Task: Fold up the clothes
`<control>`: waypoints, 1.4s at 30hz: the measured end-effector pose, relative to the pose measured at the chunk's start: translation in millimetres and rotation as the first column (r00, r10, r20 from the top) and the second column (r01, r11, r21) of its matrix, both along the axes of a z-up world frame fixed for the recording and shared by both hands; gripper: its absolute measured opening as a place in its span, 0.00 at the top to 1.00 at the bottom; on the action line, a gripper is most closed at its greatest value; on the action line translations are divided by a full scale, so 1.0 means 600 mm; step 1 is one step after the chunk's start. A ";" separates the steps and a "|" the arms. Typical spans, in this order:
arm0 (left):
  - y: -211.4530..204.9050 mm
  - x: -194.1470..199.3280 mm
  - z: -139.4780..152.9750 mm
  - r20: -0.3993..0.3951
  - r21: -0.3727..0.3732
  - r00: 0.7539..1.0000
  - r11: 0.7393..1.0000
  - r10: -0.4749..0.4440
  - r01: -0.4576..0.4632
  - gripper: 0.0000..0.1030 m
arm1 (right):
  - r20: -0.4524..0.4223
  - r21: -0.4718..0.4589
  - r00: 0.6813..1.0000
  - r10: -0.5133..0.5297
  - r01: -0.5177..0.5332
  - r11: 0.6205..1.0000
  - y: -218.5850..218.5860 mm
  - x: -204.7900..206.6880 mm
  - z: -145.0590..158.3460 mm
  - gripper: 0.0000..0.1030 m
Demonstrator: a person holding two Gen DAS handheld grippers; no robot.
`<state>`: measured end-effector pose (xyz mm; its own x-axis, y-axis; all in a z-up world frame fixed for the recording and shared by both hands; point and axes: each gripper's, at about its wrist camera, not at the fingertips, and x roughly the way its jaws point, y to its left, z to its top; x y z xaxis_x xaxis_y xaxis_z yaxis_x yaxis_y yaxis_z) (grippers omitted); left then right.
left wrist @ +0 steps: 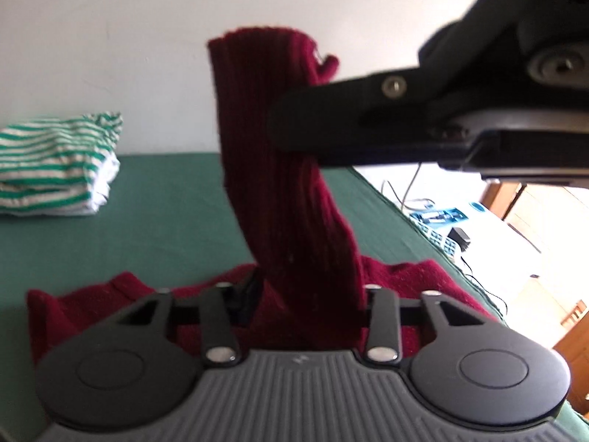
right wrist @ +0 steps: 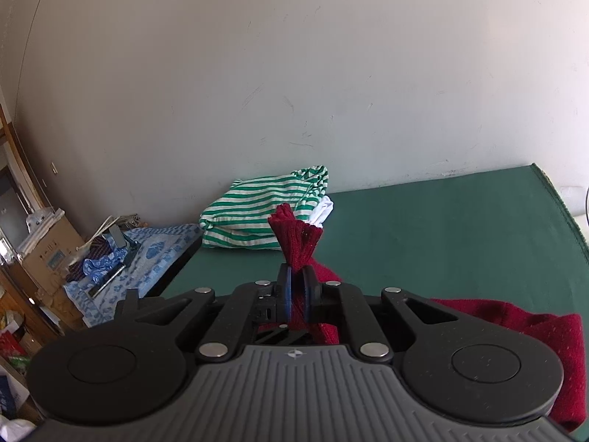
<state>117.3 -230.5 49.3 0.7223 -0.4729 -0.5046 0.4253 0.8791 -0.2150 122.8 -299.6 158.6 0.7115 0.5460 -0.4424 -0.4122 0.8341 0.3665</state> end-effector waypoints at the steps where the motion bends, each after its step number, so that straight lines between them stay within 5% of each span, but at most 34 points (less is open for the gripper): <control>1: 0.011 -0.003 0.007 0.003 -0.011 1.000 1.000 -0.004 0.004 0.89 | 0.002 0.001 1.000 -0.002 0.002 1.000 -0.002 -0.008 -0.004 0.91; 3: 0.016 -0.006 0.008 0.002 -0.022 1.000 1.000 -0.005 0.005 0.94 | 0.006 0.007 1.000 -0.010 0.010 1.000 -0.006 -0.022 -0.007 0.87; 6: 0.027 -0.007 0.008 -0.016 -0.038 1.000 0.999 0.017 -0.017 1.00 | 0.035 0.034 0.999 -0.036 0.035 0.999 -0.007 -0.039 -0.002 0.54; 12: 0.064 0.007 0.028 -0.016 -0.093 0.998 0.994 0.059 -0.060 1.00 | 0.278 0.181 0.941 -0.194 0.147 0.972 -0.078 -0.147 0.048 0.48; 16: 0.079 0.019 0.079 0.045 -0.099 0.998 0.994 0.053 -0.048 1.00 | 0.032 0.188 0.943 -0.332 0.321 0.928 -0.157 -0.196 -0.031 0.51; 19: 0.083 0.020 0.128 0.147 -0.056 0.988 0.998 0.040 -0.032 1.00 | -0.164 0.128 0.902 -0.399 0.421 0.898 -0.190 -0.228 -0.131 0.71; 23: 0.094 0.018 0.180 0.219 -0.017 0.975 0.999 0.041 -0.039 1.00 | -0.326 0.126 0.843 -0.428 0.487 0.864 -0.205 -0.254 -0.224 0.75; 29: 0.124 0.003 0.222 0.247 -0.003 0.965 0.996 0.088 -0.090 1.00 | -0.377 0.164 0.808 -0.454 0.540 0.825 -0.207 -0.279 -0.267 0.65; 34: 0.133 -0.012 0.236 0.235 0.028 0.964 0.991 0.124 -0.134 1.00 | -0.341 0.165 0.848 -0.406 0.479 0.862 -0.225 -0.314 -0.240 0.65; 39: 0.147 -0.019 0.249 0.213 0.034 0.965 0.986 0.154 -0.165 1.00 | -0.153 -0.090 0.907 -0.392 0.382 0.920 -0.260 -0.448 -0.185 0.45; 42: 0.151 -0.016 0.252 0.214 0.051 0.963 0.983 0.162 -0.176 1.00 | -0.213 -0.149 0.891 -0.400 0.376 0.915 -0.285 -0.518 -0.200 0.50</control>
<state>107.5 -140.0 200.8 0.8811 -0.3040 -0.3622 0.2981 0.9517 -0.0737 -187.9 -470.5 38.8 0.7265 0.1915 -0.6599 0.0391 0.9473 0.3179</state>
